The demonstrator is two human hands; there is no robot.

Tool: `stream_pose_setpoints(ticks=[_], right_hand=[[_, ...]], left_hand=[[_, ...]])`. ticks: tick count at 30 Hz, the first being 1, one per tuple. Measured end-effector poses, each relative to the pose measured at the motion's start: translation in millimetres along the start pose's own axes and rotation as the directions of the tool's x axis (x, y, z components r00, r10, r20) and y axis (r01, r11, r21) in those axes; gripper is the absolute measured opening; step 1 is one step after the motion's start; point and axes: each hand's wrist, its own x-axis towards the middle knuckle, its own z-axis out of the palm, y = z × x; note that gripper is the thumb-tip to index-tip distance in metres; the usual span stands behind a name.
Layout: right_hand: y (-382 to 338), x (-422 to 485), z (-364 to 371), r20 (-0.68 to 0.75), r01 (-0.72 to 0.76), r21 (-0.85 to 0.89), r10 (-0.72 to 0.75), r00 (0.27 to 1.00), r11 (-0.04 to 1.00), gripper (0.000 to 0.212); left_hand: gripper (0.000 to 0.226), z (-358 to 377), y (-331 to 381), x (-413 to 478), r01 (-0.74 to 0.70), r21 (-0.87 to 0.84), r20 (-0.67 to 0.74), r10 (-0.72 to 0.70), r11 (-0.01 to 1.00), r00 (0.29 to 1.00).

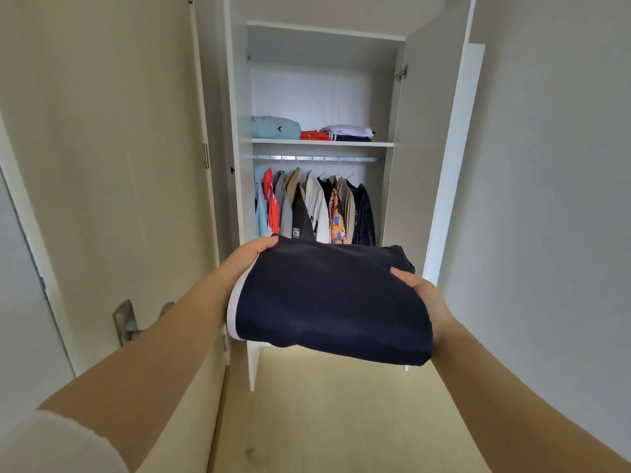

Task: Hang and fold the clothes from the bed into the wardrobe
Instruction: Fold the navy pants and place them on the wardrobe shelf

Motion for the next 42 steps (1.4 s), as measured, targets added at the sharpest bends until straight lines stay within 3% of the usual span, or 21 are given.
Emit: stream_pose_setpoints(ticks=[4,8,13,18,27,32,37,42], right_hand=[[-23,62,3,-0.007,0.06,-0.042,-0.061,0.998,0.997,0.025],[-50,131,-2,0.027,0.1,-0.048,-0.098,0.995,0.994,0.026],[-94,228,-36,0.105,0.093,-0.061,-0.086,0.991,0.994,0.053],[-149,329,-64,0.129,0.108,-0.088,-0.096,0.987,0.99,0.055],[-183,482,-84,0.114,0.048,0.016,-0.05,0.992,0.999,0.047],[-202,564,-81,0.124,0.122,-0.039,-0.116,0.985,0.992,0.054],[-234,645,-66,0.073,0.121,-0.028,-0.119,0.99,0.992,0.029],[-264,724,-52,0.107,0.152,-0.021,-0.149,0.983,0.988,0.022]], left_hand=[[0.042,8,22,60,-0.043,-0.01,0.021,0.043,0.999,0.999],[0.04,22,40,127,-0.087,0.016,0.001,0.087,0.996,0.996],[0.027,62,57,225,-0.125,-0.015,-0.024,0.124,0.992,0.992],[0.017,113,83,316,-0.133,-0.005,-0.053,0.133,0.991,0.99],[0.029,145,113,455,-0.13,-0.077,-0.066,0.125,0.988,0.99],[0.019,153,131,536,-0.164,-0.099,-0.049,0.16,0.981,0.986],[0.027,158,170,620,-0.26,0.01,-0.051,0.26,0.966,0.964],[0.024,161,208,691,-0.306,-0.025,-0.039,0.304,0.952,0.952]])
